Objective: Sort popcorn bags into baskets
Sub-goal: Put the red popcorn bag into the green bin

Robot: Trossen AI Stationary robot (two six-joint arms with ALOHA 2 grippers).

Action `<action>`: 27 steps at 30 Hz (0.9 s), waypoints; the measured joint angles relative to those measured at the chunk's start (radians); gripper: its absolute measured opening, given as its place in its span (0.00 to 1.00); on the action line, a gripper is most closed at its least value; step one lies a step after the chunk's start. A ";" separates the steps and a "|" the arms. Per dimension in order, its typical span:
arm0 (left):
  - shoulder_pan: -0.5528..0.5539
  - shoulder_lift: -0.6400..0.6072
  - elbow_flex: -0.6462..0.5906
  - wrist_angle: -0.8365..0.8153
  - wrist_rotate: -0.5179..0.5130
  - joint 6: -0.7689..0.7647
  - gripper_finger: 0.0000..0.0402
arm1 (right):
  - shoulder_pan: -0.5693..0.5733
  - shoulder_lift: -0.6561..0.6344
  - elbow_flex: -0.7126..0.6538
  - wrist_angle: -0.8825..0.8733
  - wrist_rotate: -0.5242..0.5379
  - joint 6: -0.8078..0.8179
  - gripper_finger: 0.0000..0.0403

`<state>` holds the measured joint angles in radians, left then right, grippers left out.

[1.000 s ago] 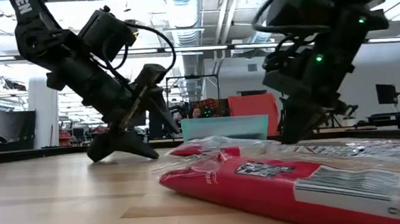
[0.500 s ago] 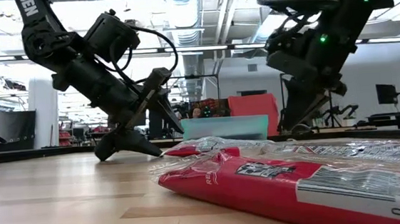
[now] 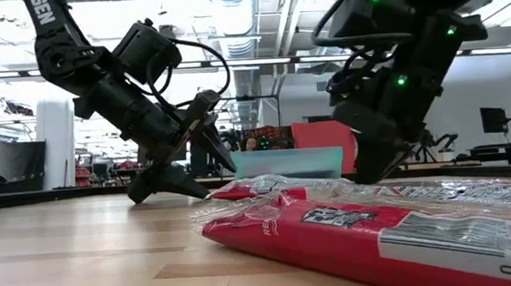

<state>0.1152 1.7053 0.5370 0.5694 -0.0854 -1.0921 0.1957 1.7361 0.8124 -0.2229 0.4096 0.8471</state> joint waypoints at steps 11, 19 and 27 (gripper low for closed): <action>-0.002 0.043 0.008 0.050 0.059 -0.008 0.64 | -0.056 0.005 0.000 0.149 -0.075 -0.143 0.06; -0.004 0.044 0.008 0.054 0.100 0.000 0.50 | -0.076 0.005 0.000 0.173 -0.101 -0.162 0.05; -0.005 0.044 0.008 0.051 0.106 0.012 0.15 | -0.081 0.005 -0.001 0.171 -0.108 -0.167 0.08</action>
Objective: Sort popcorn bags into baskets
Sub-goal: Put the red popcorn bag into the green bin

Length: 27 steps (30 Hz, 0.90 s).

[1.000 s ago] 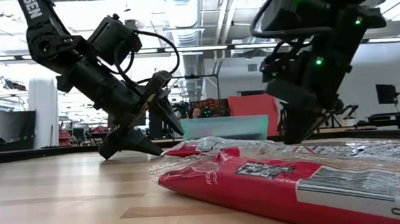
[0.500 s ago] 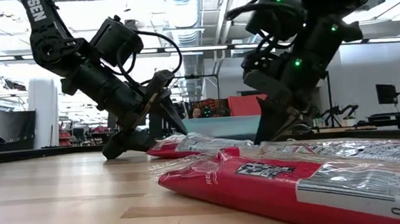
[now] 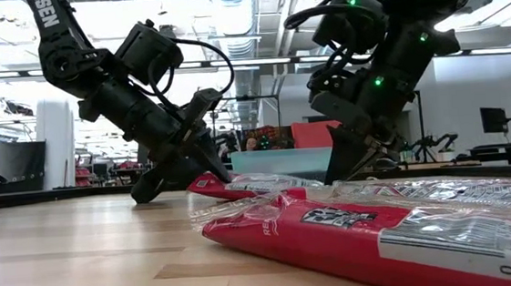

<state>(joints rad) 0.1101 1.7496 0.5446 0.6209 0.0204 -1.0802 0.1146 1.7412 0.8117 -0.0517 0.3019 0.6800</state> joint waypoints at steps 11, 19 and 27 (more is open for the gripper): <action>0.003 -0.111 -0.005 -0.036 0.185 -0.136 0.00 | 0.003 -0.199 0.000 -0.144 -0.039 0.004 0.05; 0.012 -0.288 -0.005 -0.048 0.067 -0.196 0.00 | 0.003 -0.468 0.000 -0.363 0.076 0.053 0.08; 0.034 -0.384 0.016 -0.008 -0.072 -0.241 0.00 | 0.002 -0.566 0.000 -0.446 0.175 0.053 0.04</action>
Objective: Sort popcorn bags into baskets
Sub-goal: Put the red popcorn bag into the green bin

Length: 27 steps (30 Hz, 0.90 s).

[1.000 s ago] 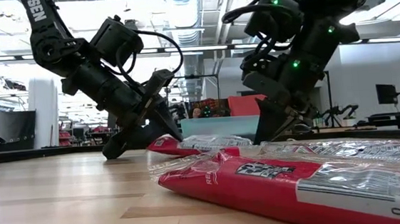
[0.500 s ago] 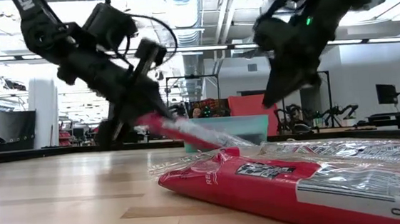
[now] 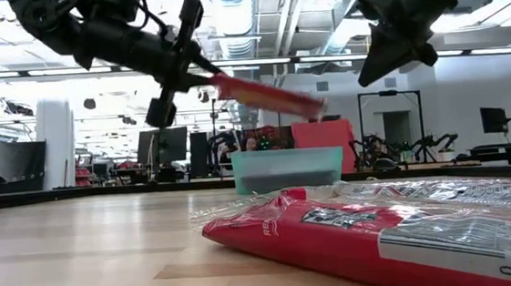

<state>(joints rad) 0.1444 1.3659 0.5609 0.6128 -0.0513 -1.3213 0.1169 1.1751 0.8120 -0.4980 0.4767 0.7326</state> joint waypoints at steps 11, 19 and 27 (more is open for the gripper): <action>0.182 0.078 0.166 -0.123 0.022 0.186 0.00 | 0.000 0.023 0.000 -0.047 0.000 0.000 0.08; 0.260 0.224 0.209 -0.100 0.087 0.199 0.00 | 0.001 0.023 0.000 -0.084 -0.003 0.001 0.04; 0.272 0.356 0.268 -0.056 0.131 0.191 0.00 | 0.000 0.023 0.000 -0.097 -0.003 0.001 0.09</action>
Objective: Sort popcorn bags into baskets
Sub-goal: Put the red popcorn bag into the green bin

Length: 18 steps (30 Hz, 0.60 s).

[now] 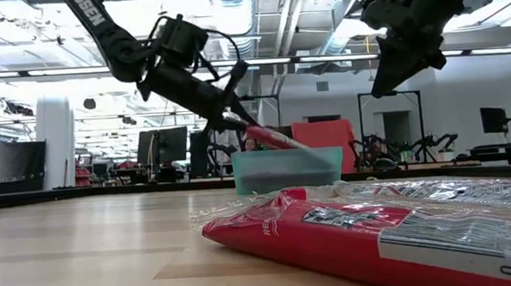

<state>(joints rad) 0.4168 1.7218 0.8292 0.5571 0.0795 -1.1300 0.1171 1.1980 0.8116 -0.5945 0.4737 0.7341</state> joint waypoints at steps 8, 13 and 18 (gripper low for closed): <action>0.001 0.029 0.016 -0.055 0.056 -0.011 0.03 | 0.000 0.000 0.000 -0.004 0.000 0.002 0.08; 0.021 0.018 0.015 -0.086 0.116 0.019 0.17 | 0.001 0.000 0.000 -0.005 0.000 -0.001 0.06; 0.028 0.018 0.015 -0.099 0.130 0.040 0.36 | 0.001 0.000 0.000 -0.004 0.000 -0.001 0.07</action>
<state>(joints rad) 0.4445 1.7401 0.8444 0.4584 0.2091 -1.0903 0.1181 1.1980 0.8116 -0.5983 0.4736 0.7332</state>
